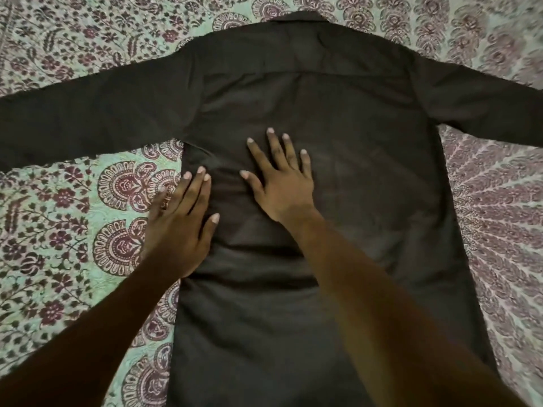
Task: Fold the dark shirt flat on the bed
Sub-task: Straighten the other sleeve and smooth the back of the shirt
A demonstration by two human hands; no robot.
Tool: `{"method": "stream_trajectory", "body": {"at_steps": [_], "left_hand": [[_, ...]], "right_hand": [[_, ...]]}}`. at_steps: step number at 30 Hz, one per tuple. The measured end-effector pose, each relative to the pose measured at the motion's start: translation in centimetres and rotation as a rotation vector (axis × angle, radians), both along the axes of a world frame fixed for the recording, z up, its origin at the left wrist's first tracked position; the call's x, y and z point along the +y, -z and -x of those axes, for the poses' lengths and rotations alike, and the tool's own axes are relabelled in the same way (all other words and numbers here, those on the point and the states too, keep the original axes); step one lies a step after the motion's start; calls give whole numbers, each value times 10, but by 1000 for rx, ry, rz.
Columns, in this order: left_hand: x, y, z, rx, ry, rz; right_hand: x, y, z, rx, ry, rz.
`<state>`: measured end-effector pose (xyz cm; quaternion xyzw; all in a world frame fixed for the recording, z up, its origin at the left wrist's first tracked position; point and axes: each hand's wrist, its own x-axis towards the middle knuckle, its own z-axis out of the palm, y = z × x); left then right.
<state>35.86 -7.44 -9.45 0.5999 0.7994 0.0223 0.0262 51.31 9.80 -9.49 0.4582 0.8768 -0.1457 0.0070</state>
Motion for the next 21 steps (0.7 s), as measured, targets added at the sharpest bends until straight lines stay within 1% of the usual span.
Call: {"method": "stream_trajectory", "body": {"at_steps": [2, 5, 6, 8, 9, 10, 11, 12, 14, 16, 17, 18, 19, 21], "left_hand": [[0, -3, 0, -1, -10, 8], [0, -5, -2, -16, -23, 28], [1, -6, -3, -15, -26, 26], [2, -6, -2, -2, -26, 19], [3, -5, -3, -1, -28, 14], [3, -5, -3, -2, -29, 8], [3, -4, -4, -1, -26, 4], [3, -3, -4, -3, -25, 1], [2, -3, -5, -8, -24, -11], [2, -2, -5, -6, -21, -15], [2, -2, -5, -3, -18, -13], [3, -2, -5, -1, -13, -12], [2, -2, -4, -1, -8, -12], [0, -2, -3, -7, 1, 0]], "right_hand": [[-2, 1, -38, -45, 118, -27], [-19, -7, -121, -106, 395, -95], [-24, -9, -145, -106, 490, -81], [-24, -12, -175, -98, 627, 10], [-20, -13, -177, -75, 695, 52], [-15, -15, -170, -34, 753, 51], [-11, -17, -156, 6, 767, 18], [-8, -18, -135, 40, 720, -39], [-5, -17, -84, 88, 459, -80], [-5, -14, -49, 64, 149, 1], [-6, -11, -46, 24, 69, 42], [-7, -6, -55, -13, 58, 45], [-12, -2, -71, -41, 113, 10], [-31, -2, -123, -92, 319, -71]]}}
